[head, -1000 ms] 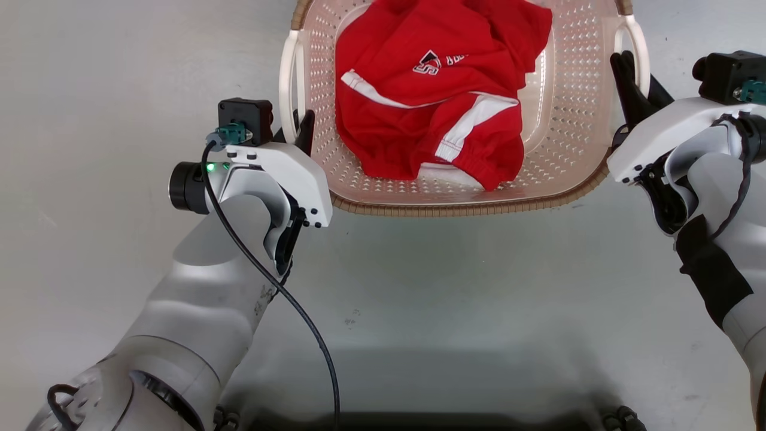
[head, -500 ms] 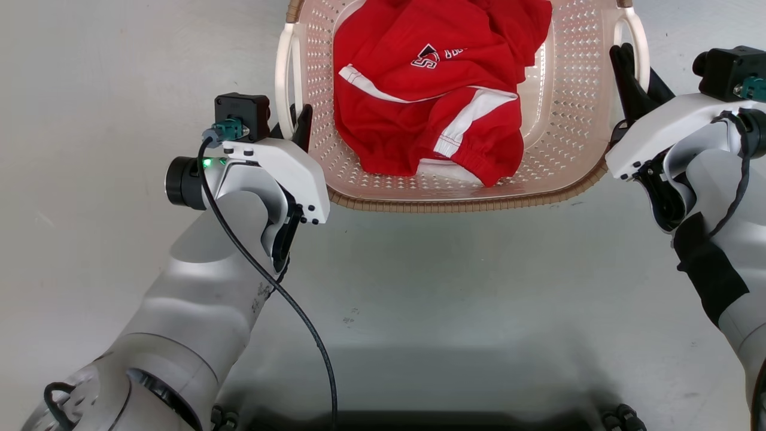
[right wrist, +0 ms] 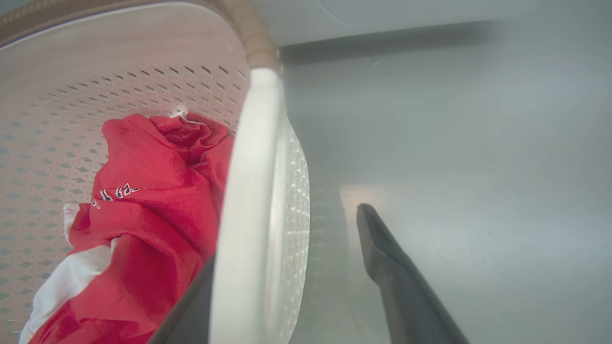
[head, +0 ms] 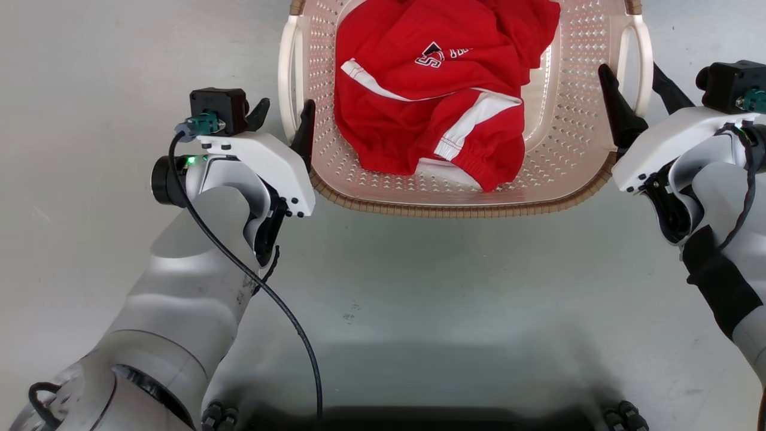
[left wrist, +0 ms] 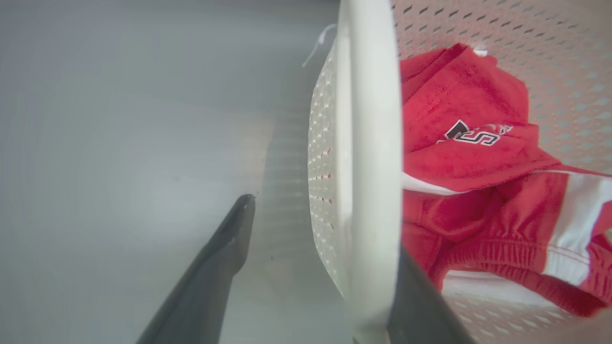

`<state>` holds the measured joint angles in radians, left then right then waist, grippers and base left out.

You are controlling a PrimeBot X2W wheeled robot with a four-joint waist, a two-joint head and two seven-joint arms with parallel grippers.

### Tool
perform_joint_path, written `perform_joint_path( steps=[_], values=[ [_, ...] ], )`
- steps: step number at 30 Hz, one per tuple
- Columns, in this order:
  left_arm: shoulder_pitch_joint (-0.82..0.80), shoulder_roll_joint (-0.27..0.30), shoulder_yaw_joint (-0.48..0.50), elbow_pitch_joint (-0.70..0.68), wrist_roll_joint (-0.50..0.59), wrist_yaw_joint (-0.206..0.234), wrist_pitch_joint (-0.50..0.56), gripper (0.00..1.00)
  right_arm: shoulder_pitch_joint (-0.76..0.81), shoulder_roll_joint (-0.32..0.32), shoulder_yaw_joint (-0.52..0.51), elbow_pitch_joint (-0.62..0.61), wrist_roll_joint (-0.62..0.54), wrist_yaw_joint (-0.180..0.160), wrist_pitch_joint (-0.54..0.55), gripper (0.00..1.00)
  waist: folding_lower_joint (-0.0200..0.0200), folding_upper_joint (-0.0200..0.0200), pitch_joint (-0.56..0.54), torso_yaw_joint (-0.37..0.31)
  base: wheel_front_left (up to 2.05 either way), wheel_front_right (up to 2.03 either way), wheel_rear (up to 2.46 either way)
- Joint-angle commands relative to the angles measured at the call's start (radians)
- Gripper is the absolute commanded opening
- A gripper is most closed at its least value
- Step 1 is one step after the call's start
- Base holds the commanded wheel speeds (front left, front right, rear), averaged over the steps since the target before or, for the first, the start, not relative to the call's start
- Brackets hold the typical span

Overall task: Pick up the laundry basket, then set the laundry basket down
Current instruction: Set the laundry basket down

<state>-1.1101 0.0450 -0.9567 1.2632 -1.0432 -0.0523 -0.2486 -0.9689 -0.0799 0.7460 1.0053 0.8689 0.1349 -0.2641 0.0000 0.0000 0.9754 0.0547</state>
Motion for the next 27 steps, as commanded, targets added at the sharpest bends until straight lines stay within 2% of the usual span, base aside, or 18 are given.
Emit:
perform_joint_path(
  steps=[1,3,9,27],
  values=[
    [0.028,0.056,0.025,0.028,-0.017,0.001,-0.007,1.0,0.079,-0.021,0.022,-0.015,0.02,-0.004,0.003,1.0,0.0,0.0,0.001,0.0,0.0,0.0,0.0],
    [0.027,0.048,0.038,0.025,-0.027,-0.02,-0.01,1.0,0.082,-0.033,0.053,-0.044,0.046,-0.004,0.003,1.0,0.0,0.0,0.001,0.001,0.0,0.0,0.0],
    [0.021,0.041,0.065,0.016,-0.024,-0.043,-0.013,1.0,0.074,-0.069,0.12,-0.109,0.111,-0.004,0.002,1.0,0.0,0.0,0.0,0.001,0.0,0.0,0.0],
    [0.082,0.041,0.176,-0.007,0.08,-0.041,-0.013,1.0,0.055,-0.077,0.196,-0.101,0.182,-0.004,0.002,1.0,0.0,0.0,-0.056,-0.006,0.0,0.0,0.0]
  ],
)
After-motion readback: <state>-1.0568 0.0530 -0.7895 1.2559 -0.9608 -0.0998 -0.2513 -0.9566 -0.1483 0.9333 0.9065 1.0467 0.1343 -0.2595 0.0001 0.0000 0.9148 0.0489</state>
